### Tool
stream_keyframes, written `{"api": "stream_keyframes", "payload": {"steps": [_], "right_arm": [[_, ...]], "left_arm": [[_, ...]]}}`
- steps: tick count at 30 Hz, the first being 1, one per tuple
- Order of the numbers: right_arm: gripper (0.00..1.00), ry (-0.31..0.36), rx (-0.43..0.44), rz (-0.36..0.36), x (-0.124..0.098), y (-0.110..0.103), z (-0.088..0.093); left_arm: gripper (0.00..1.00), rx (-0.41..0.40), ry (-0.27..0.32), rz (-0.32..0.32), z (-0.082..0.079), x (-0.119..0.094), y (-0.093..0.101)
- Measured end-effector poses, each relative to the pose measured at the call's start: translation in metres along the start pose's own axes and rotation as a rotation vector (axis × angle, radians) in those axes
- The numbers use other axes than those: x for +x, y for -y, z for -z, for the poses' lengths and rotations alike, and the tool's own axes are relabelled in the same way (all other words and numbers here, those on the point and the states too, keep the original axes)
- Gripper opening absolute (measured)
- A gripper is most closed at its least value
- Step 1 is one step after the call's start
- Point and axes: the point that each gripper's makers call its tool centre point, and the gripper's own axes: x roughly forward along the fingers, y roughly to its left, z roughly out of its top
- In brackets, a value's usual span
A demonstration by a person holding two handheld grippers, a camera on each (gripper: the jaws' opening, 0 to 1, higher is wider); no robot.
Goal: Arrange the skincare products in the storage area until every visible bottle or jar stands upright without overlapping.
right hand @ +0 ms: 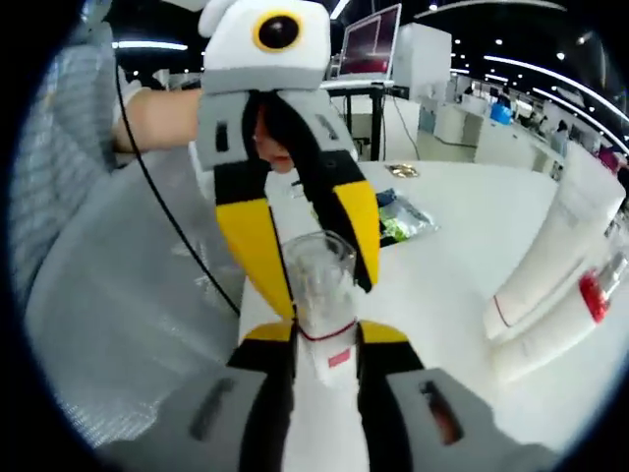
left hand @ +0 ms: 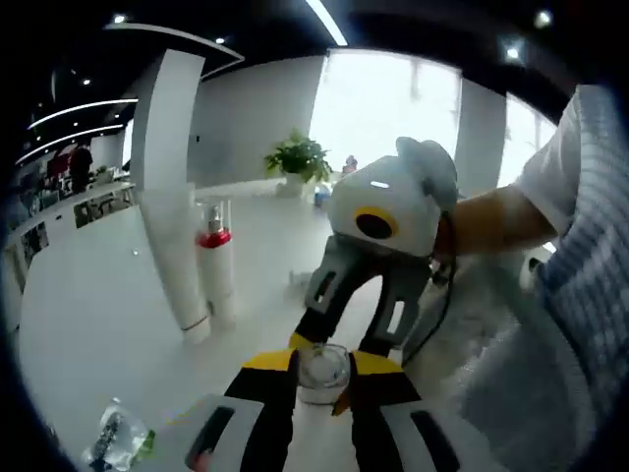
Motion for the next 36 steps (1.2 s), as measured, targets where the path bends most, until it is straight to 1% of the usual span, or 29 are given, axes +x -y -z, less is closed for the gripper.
{"api": "stream_keyframes", "payload": {"steps": [1, 2, 3, 4, 6, 7, 9, 10, 11, 12, 16, 23, 26, 30, 35, 36], "right_arm": [[0.23, 0.012, 0.025, 0.023, 0.001, 0.004, 0.000], [0.23, 0.031, 0.049, 0.066, 0.002, 0.011, -0.002], [0.23, 0.035, 0.050, 0.076, 0.002, 0.012, -0.002], [0.23, 0.055, 0.076, 0.115, 0.002, 0.019, -0.002], [0.23, 0.072, 0.106, 0.129, 0.002, 0.022, -0.002], [0.23, 0.091, 0.139, 0.144, 0.000, 0.026, -0.001], [0.23, 0.116, 0.171, 0.168, -0.002, 0.032, 0.001], [0.23, 0.138, 0.216, 0.182, -0.005, 0.037, 0.004], [0.23, 0.146, 0.231, 0.195, -0.007, 0.040, 0.005], [0.23, 0.151, 0.258, 0.218, -0.009, 0.045, 0.009], [0.23, 0.170, 0.272, 0.265, -0.014, 0.053, 0.012], [0.23, 0.181, 0.289, 0.286, -0.013, 0.054, 0.010], [0.23, 0.175, 0.289, 0.304, -0.013, 0.053, 0.010], [0.23, 0.173, 0.293, 0.322, -0.013, 0.054, 0.011], [0.23, 0.167, 0.291, 0.346, -0.012, 0.054, 0.011], [0.23, 0.172, 0.293, 0.360, -0.012, 0.055, 0.011]], "left_arm": [[0.21, -0.043, 0.020, -0.036, -0.004, -0.001, -0.009], [0.21, -0.061, 0.042, -0.049, -0.007, -0.002, -0.013], [0.22, -0.072, 0.059, -0.055, -0.010, -0.004, -0.014], [0.22, -0.085, 0.083, -0.073, -0.014, -0.006, -0.019], [0.25, -0.092, 0.100, -0.086, -0.016, -0.007, -0.022], [0.26, -0.099, 0.114, -0.100, -0.018, -0.009, -0.025], [0.28, -0.103, 0.132, -0.119, -0.021, -0.011, -0.029], [0.30, -0.106, 0.138, -0.127, -0.022, -0.011, -0.031], [0.30, -0.119, 0.151, -0.151, -0.023, -0.013, -0.036], [0.30, -0.123, 0.153, -0.158, -0.023, -0.013, -0.038], [0.30, -0.124, 0.149, -0.211, -0.022, -0.016, -0.046], [0.30, -0.107, 0.125, -0.257, -0.018, -0.017, -0.052], [0.30, -0.097, 0.122, -0.261, -0.018, -0.018, -0.052], [0.30, -0.109, 0.106, -0.263, -0.014, -0.019, -0.053], [0.29, -0.111, 0.102, -0.287, -0.013, -0.021, -0.057], [0.29, -0.113, 0.102, -0.291, -0.012, -0.021, -0.058]]}}
